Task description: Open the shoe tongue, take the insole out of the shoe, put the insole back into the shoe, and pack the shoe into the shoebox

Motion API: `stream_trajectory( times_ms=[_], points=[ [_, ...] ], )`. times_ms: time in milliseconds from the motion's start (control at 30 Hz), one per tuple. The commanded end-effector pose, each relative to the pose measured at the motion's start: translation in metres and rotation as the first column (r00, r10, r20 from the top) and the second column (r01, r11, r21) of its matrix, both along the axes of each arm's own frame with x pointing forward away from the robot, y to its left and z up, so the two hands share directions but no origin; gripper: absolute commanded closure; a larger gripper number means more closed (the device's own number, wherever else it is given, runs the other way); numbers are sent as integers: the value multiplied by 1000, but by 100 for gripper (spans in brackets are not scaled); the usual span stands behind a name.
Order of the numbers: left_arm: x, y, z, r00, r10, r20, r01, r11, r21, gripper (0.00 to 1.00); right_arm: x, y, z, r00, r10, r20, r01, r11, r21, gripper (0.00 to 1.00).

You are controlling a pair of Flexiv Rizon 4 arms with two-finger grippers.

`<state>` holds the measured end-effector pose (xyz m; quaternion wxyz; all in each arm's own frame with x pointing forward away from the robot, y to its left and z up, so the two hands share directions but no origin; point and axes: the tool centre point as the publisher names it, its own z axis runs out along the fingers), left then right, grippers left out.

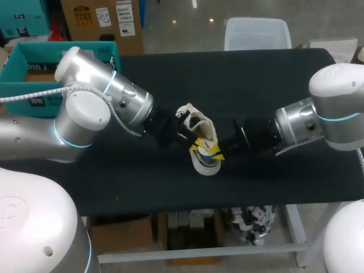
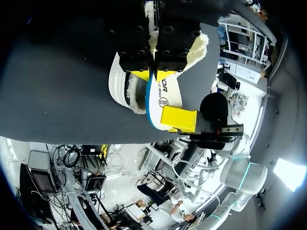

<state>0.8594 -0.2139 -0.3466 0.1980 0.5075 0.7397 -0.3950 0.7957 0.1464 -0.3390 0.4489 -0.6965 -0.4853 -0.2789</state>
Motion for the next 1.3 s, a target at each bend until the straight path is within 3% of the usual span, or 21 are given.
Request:
stream_trajectory(
  times_ms=[33,100,133,233,333,400,633,933,1133,1300],
  points=[
    [-7,0,3,1000,-2,11,2,1000,-9,100,5,-1,-3,1000,9,-7,-9,1000,13,100],
    [-10,0,6,1000,-9,17,10,1000,-15,96,6,-1,-4,1000,7,-8,-7,1000,21,100],
    [-13,-1,7,1000,-14,21,15,1000,-18,81,7,-1,-5,1000,8,-7,-8,1000,25,100],
    [-19,-3,12,999,-31,35,31,999,-28,65,9,1,-6,1000,10,-6,-9,999,35,100],
    [-26,-6,15,998,-47,47,48,998,-33,67,11,2,-7,1000,7,-9,-7,999,40,100],
    [-28,-8,15,997,-50,51,52,998,-33,100,12,3,-7,1000,8,-11,-8,999,42,100],
    [-27,-9,13,997,-52,54,53,998,-21,100,12,7,-3,1000,17,-21,-16,999,30,100],
    [-7,-15,-8,1000,-20,-9,20,1000,23,100,33,2,-20,997,-1,-78,4,999,35,100],
    [-13,-11,6,999,-32,30,32,999,3,100,31,7,-12,998,10,-59,-9,1000,19,100],
    [-13,-7,7,999,-30,37,30,1000,-7,100,27,10,-11,999,15,-48,-14,1000,12,100]
  ],
)
